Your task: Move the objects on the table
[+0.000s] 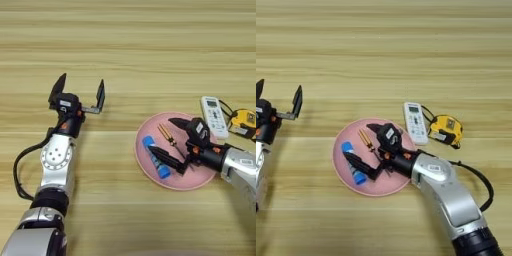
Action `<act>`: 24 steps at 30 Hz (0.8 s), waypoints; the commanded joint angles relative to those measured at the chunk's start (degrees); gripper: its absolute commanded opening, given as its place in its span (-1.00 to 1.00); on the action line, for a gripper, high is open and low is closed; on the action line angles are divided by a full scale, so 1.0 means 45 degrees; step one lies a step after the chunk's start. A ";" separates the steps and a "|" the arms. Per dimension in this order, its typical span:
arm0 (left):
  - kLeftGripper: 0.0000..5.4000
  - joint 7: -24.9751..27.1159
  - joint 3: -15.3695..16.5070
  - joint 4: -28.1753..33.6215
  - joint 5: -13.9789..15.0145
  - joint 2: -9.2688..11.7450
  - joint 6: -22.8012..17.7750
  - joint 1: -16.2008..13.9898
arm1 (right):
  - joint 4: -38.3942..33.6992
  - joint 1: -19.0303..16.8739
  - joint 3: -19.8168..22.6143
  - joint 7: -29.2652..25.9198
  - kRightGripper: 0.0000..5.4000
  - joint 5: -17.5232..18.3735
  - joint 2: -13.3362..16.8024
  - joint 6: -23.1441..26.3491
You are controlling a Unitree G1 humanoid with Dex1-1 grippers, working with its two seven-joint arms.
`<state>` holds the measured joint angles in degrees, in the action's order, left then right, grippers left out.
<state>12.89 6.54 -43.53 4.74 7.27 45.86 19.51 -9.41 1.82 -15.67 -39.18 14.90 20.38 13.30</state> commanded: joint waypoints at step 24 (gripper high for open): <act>1.00 -0.0146 -0.0072 -0.0598 -0.0159 -0.0039 0.0238 0.0411 | 0.0970 0.0166 -0.0940 -0.0768 0.82 -0.2215 0.0646 -0.0492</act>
<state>12.52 6.45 -45.71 4.59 7.26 46.32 20.69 -6.32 2.06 -19.63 -42.75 5.99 22.78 11.23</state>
